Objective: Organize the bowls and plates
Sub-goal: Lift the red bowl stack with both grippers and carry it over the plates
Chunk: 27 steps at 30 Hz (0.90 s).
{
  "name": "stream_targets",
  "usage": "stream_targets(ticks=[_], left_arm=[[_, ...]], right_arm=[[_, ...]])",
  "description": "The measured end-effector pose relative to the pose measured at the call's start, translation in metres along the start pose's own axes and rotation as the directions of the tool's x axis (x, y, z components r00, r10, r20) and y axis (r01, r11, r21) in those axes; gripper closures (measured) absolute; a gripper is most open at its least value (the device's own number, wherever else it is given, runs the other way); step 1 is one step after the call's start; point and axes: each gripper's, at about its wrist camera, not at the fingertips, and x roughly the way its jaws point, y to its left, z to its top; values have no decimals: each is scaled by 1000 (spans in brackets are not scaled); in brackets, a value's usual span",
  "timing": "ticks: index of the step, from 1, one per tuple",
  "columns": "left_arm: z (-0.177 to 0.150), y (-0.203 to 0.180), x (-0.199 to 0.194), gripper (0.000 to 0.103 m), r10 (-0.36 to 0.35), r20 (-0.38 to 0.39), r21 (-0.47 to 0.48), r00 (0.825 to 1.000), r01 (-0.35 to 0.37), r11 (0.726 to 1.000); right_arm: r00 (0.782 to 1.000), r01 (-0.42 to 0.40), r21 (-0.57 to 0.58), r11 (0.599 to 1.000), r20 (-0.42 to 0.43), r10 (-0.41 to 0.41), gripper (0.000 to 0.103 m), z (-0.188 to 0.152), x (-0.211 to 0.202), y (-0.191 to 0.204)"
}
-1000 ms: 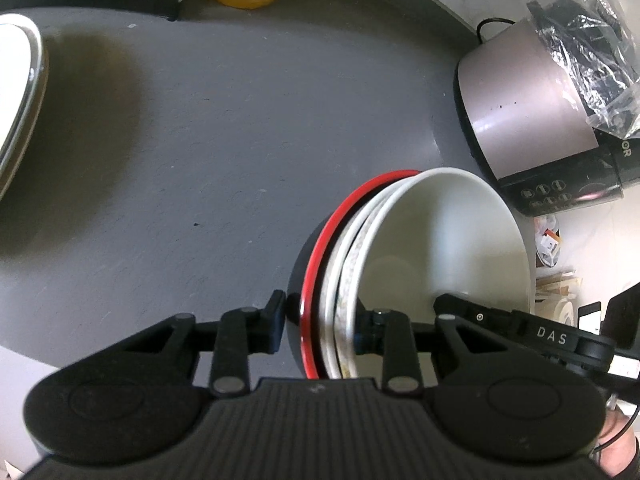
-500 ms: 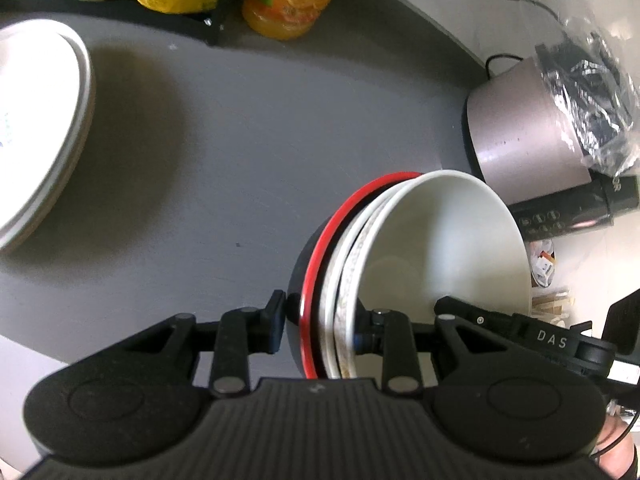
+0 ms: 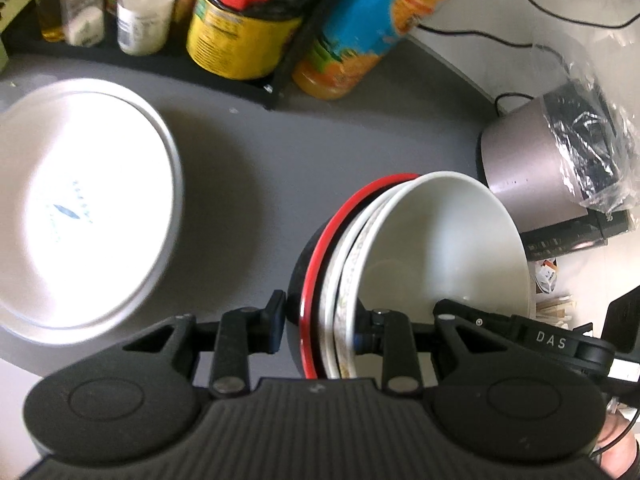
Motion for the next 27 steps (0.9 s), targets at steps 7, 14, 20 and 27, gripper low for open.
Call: stream_targets(ticks=[7, 14, 20, 27], left_arm=[[13, 29, -27, 74, 3, 30, -21, 1000, -3, 1000], [20, 61, -50, 74, 7, 61, -59, 998, -3, 998], [23, 86, -63, 74, 14, 76, -85, 997, -8, 996], [27, 116, -75, 74, 15, 88, -109, 996, -5, 994]], right_arm=[[1000, -13, -40, 999, 1, 13, 71, -6, 10, 45], [1000, -21, -84, 996, -9, 20, 71, -16, 24, 85], [999, -28, -108, 994, -29, 25, 71, -18, 37, 112], [999, -31, -125, 992, -39, 27, 71, -16, 55, 141]])
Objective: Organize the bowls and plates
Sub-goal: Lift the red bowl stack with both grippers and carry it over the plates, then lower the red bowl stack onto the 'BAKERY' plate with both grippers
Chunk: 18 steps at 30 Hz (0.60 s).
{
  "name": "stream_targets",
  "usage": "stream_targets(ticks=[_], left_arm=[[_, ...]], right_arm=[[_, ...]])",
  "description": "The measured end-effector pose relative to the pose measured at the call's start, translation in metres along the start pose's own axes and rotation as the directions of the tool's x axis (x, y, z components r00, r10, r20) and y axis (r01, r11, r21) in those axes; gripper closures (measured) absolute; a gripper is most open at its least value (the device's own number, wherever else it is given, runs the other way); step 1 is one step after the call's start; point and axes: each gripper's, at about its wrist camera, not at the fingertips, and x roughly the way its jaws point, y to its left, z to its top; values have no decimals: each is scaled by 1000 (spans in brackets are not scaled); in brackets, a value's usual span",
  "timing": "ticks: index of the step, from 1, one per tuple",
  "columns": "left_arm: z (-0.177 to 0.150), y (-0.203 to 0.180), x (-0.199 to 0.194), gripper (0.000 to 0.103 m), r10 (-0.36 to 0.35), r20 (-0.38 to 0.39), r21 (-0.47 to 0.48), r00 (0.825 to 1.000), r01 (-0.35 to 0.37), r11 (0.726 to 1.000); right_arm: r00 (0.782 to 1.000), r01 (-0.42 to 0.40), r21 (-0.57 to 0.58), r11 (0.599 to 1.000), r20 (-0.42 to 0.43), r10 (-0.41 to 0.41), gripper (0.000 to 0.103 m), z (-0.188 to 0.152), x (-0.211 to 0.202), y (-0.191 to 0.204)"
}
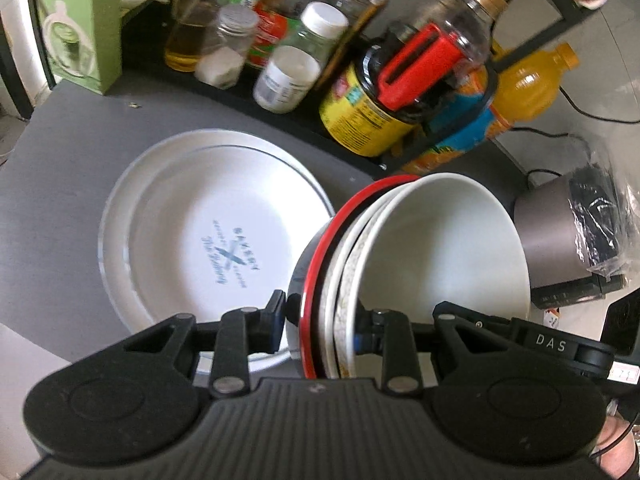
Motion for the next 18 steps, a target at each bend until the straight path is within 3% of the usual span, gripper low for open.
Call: stream_targets(ticks=[18], left_arm=[[31, 74, -8, 74, -3, -3, -28, 1000, 3, 1000]], right_arm=[[1000, 10, 11, 1000, -11, -10, 71, 9, 52, 59]])
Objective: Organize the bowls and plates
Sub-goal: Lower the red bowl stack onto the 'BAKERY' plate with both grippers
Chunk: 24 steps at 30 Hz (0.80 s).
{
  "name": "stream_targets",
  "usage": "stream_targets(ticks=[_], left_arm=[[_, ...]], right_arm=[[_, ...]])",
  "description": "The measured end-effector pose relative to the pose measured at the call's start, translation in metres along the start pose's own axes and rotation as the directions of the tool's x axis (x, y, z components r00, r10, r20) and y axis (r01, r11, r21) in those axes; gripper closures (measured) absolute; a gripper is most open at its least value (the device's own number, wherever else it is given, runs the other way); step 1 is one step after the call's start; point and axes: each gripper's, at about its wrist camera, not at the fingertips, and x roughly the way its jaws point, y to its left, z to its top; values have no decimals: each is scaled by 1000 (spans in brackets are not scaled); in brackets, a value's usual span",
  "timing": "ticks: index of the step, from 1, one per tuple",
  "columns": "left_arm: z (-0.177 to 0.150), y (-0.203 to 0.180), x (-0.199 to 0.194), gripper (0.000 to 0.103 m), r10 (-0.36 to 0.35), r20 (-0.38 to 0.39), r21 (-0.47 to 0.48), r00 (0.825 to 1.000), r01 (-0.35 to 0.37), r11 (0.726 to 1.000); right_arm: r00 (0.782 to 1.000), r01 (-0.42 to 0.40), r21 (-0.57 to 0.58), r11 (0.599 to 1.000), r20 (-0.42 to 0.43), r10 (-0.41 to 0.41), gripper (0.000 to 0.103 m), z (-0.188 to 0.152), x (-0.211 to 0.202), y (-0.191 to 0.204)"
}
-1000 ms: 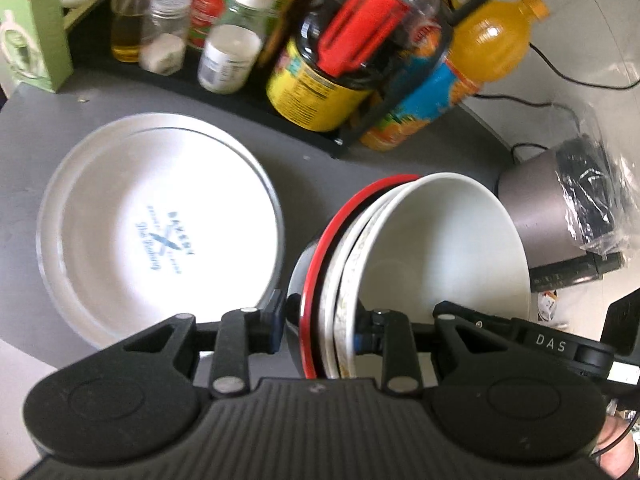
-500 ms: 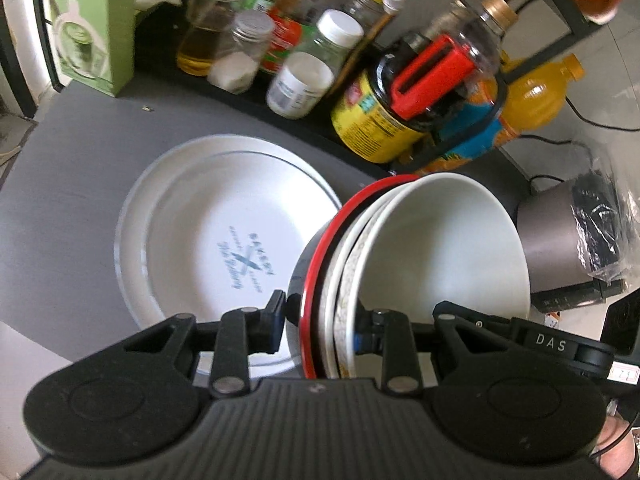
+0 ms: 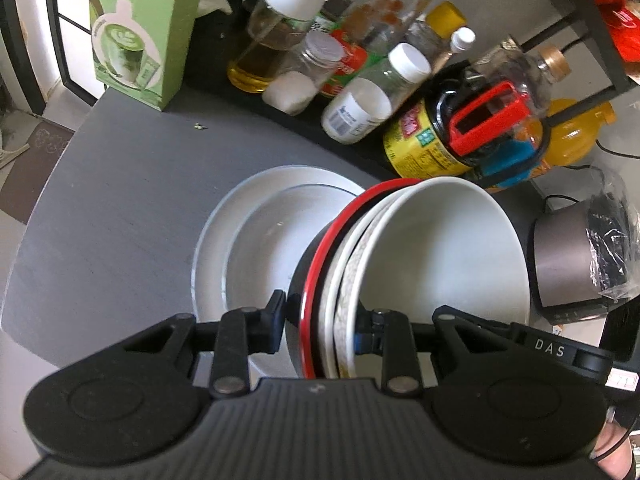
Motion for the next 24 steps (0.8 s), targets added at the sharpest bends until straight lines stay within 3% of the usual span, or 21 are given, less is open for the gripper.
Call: stream_targets(ticks=[24], left_arm=[[34, 17, 29, 74, 57, -36, 10, 998, -57, 998]], right_arm=[[1000, 3, 50, 999, -27, -1, 70, 11, 44, 2]])
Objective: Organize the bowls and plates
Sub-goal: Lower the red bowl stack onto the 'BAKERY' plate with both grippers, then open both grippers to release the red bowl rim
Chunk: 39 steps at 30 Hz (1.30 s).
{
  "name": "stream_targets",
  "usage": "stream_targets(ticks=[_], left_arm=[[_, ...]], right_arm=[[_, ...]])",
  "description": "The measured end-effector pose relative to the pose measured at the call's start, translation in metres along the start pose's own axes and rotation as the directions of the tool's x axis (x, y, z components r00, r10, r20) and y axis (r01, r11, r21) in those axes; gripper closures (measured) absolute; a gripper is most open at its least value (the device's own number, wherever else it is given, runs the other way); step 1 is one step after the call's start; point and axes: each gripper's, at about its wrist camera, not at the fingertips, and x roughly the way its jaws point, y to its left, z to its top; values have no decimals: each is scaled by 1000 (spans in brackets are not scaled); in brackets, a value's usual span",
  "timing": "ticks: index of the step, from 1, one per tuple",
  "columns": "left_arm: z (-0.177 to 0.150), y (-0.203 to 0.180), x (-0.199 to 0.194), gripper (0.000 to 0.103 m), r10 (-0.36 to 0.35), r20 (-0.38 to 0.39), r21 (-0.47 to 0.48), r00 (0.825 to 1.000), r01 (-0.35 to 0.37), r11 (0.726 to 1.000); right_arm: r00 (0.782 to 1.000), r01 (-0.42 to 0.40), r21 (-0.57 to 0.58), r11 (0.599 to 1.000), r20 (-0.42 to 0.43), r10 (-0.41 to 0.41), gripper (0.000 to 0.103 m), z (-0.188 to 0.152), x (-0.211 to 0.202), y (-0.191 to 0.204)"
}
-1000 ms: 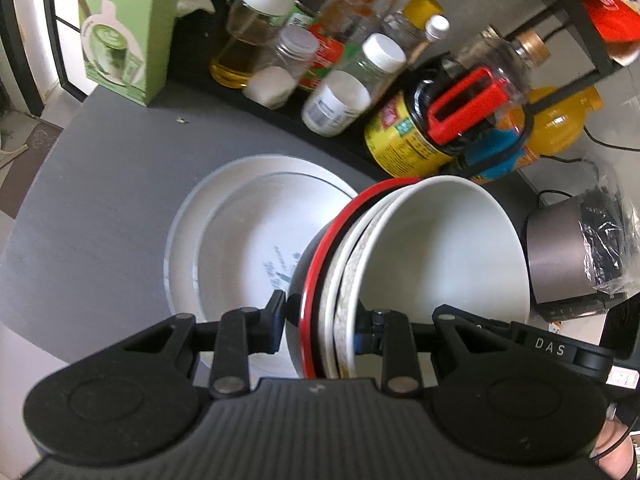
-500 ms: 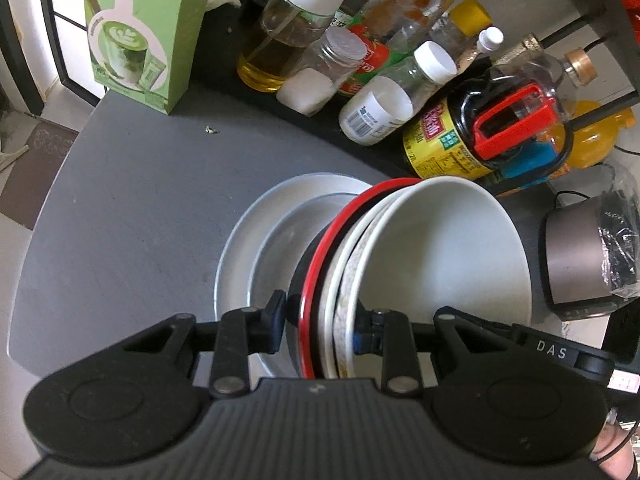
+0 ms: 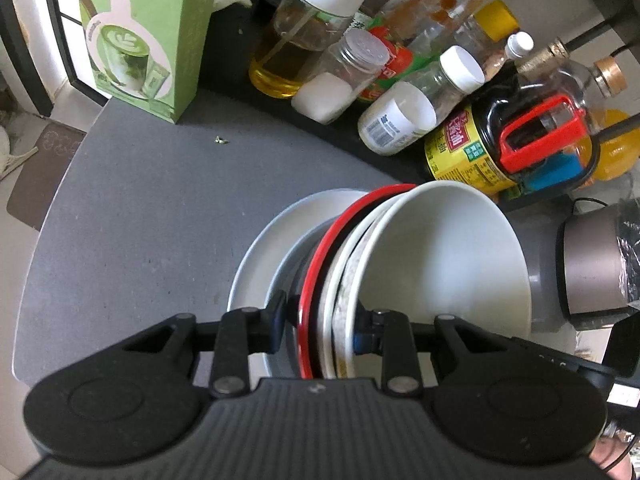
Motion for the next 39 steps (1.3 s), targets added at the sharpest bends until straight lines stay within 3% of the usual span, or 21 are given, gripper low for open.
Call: stream_targets(ticks=[2, 6, 9, 11, 13, 20, 25, 30, 33, 39], left_arm=[[1, -1, 1, 74, 3, -3, 2, 1000, -3, 1000], [2, -1, 0, 73, -2, 17, 5, 1000, 2, 1000], [1, -8, -5, 67, 48, 53, 78, 997, -52, 996], [1, -11, -8, 62, 68, 74, 117, 995, -77, 990], [1, -12, -13, 60, 69, 105, 139, 992, -84, 987], [-2, -20, -30, 42, 79, 191, 191, 978, -115, 975], [-6, -28, -41, 36, 88, 240, 211, 967, -141, 967], [-15, -37, -48, 24, 104, 275, 210, 956, -166, 963], [-22, -40, -49, 23, 112, 267, 191, 957, -166, 967], [-45, -60, -51, 23, 155, 260, 178, 953, -205, 963]], right_arm=[[1000, 0, 6, 1000, 3, 0, 70, 2, 0, 0], [999, -38, 44, 998, 7, 37, 58, 2, 0, -4], [998, -50, 41, 998, 29, 49, 55, 0, -2, -3], [997, -56, 39, 998, 53, 53, 46, -1, -7, -2], [996, -41, 38, 998, 78, 38, 34, -3, -14, -2], [984, -48, 41, 998, 172, 40, 20, -12, -40, -5], [974, -28, 31, 999, 226, 20, 8, -20, -56, -9], [961, -37, 32, 999, 276, 27, 6, -30, -70, -20], [955, -19, 26, 999, 296, 11, 0, -34, -77, -26], [940, -3, 9, 1000, 341, 0, 0, -49, -104, -46]])
